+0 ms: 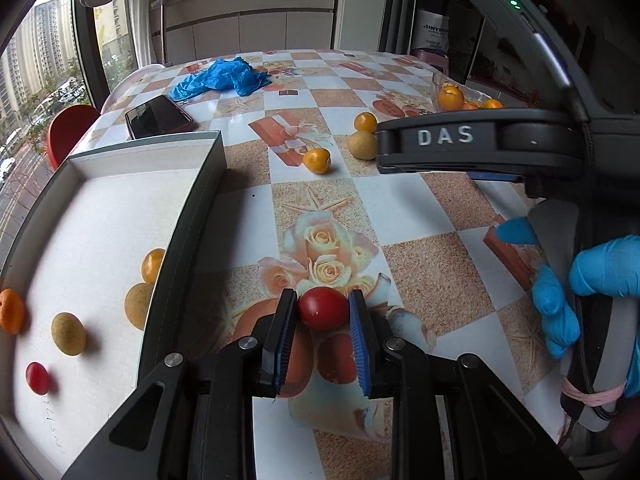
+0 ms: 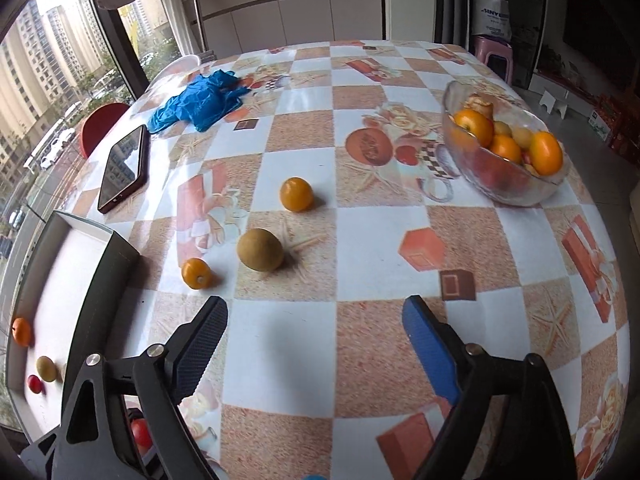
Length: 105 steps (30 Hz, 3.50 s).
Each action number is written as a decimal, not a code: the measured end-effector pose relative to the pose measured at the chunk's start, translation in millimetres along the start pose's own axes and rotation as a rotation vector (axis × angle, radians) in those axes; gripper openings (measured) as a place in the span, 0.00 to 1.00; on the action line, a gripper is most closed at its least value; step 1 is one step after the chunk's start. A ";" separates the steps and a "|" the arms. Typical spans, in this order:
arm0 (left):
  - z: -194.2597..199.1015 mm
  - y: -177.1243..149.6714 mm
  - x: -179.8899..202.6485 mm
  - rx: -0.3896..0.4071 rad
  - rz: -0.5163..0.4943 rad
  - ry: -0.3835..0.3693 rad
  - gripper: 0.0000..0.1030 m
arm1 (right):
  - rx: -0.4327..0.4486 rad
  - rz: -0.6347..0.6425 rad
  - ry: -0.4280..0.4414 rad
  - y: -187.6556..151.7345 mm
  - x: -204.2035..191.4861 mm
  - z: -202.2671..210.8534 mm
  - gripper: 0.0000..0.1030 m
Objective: Organize fruits
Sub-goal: 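Grasp a brown kiwi with the right tool while the left holds the tomato, then carry the tomato and kiwi over the white tray with both tools, then open both tools to release the tomato and kiwi into the tray, then lift both open tools away from the tray and back over the table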
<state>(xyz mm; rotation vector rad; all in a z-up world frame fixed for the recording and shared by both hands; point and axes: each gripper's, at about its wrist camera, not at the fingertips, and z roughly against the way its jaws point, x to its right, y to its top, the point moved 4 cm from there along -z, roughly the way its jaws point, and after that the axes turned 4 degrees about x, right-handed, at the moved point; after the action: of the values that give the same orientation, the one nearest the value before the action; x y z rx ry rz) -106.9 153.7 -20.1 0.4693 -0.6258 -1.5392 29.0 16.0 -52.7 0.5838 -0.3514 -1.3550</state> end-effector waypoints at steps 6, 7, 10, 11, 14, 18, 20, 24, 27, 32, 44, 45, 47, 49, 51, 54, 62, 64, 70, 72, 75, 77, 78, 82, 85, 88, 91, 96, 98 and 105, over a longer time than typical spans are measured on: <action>1.9 -2.0 -4.6 0.000 0.008 -0.010 0.27 | -0.003 0.044 -0.003 12.2 -18.9 -19.9 0.71; 1.7 -2.2 -5.2 0.000 0.008 -0.011 0.27 | 0.000 0.050 -0.003 13.9 -20.0 -21.2 0.69; 1.1 -1.9 -5.5 -0.001 0.010 -0.011 0.27 | 0.009 0.074 0.001 16.6 -22.5 -22.2 0.45; 0.8 -1.8 -5.2 -0.001 0.009 -0.010 0.27 | 0.010 0.081 0.006 15.9 -22.8 -21.3 0.29; 0.3 -2.0 -5.2 -0.001 0.010 -0.009 0.27 | 0.012 0.066 0.033 12.7 -18.1 -15.6 0.29; 1.7 -2.2 -9.6 -0.004 0.037 -0.036 0.27 | 0.006 0.056 0.063 -1.2 -6.4 1.4 0.29; 2.6 -2.2 -13.3 -0.008 0.061 -0.055 0.27 | 0.007 0.048 0.074 -11.2 0.9 12.1 0.29; 5.0 -3.1 -15.7 -0.017 0.085 -0.064 0.27 | 0.002 0.010 0.097 -34.9 16.2 29.7 0.29; 10.1 -4.3 -13.9 -0.017 0.087 -0.064 0.27 | -0.010 -0.008 0.109 -52.3 23.6 37.5 0.29; 27.1 -2.6 -9.0 0.009 0.073 -0.066 0.27 | -0.009 -0.024 0.120 -65.5 27.1 48.8 0.29; 58.9 7.8 -45.0 0.079 0.100 0.009 0.27 | 0.017 0.045 0.194 -59.6 -30.9 68.0 0.29; 60.3 7.6 -51.7 0.081 0.111 0.018 0.27 | 0.016 0.056 0.201 -59.1 -38.7 68.2 0.29; 62.4 6.8 -66.3 0.083 0.133 0.037 0.27 | 0.014 0.082 0.215 -58.6 -54.5 68.8 0.29; 64.3 5.4 -80.8 0.088 0.151 0.061 0.27 | 0.012 0.109 0.229 -57.4 -71.1 68.9 0.29; 65.6 3.9 -96.0 0.092 0.169 0.089 0.27 | 0.012 0.135 0.243 -56.2 -86.9 68.8 0.29; 68.0 1.4 -118.3 0.103 0.198 0.131 0.27 | 0.008 0.173 0.263 -54.4 -109.4 67.3 0.29; 66.8 -6.6 -164.3 0.101 0.251 0.215 0.27 | -0.006 0.246 0.304 -53.1 -155.9 61.5 0.29; 64.4 -9.3 -170.9 0.091 0.259 0.225 0.27 | -0.014 0.266 0.309 -53.4 -165.4 58.1 0.29; 53.6 -16.6 -178.0 0.055 0.275 0.227 0.27 | -0.039 0.311 0.316 -55.5 -184.1 48.3 0.30; 51.9 -18.0 -178.4 0.049 0.281 0.227 0.27 | -0.044 0.331 0.313 -57.4 -187.5 48.3 0.33; 49.3 -19.5 -178.5 0.034 0.286 0.234 0.27 | -0.031 0.339 0.312 -56.2 -187.6 50.9 0.50; 48.2 -20.1 -177.6 0.024 0.288 0.232 0.28 | -0.012 0.338 0.299 -54.6 -186.0 55.8 0.63; 47.2 -20.1 -176.6 0.017 0.288 0.237 0.38 | -0.001 0.339 0.295 -53.5 -184.9 58.2 0.68; 59.0 -19.0 -175.4 0.081 0.289 0.286 0.95 | 0.026 0.343 0.277 -49.3 -178.1 66.9 0.79; 63.5 -15.6 -172.5 0.084 0.274 0.283 0.95 | 0.047 0.344 0.243 -46.8 -166.9 74.5 0.83; 73.7 -13.2 -174.7 0.118 0.301 0.281 0.95 | 0.085 0.328 0.188 -44.6 -145.5 86.0 0.91; 86.1 -7.1 -182.9 0.154 0.386 0.248 0.95 | 0.114 0.309 0.117 -46.1 -119.0 94.9 0.91; 111.7 19.6 -168.5 0.247 0.490 0.111 0.95 | 0.121 0.356 0.012 -71.4 -97.8 102.1 0.92; 120.4 34.1 -149.3 0.276 0.492 0.043 0.95 | 0.110 0.376 0.007 -87.5 -97.8 103.3 0.92; 134.7 64.8 -69.4 0.291 0.411 -0.074 0.95 | 0.095 0.400 0.036 -128.2 -101.8 115.8 0.94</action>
<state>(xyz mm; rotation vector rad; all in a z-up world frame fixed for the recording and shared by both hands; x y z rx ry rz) -138.3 236.7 118.9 0.4688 -0.9483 -1.0835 -158.7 80.1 -23.8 0.5802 -0.4775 -0.9461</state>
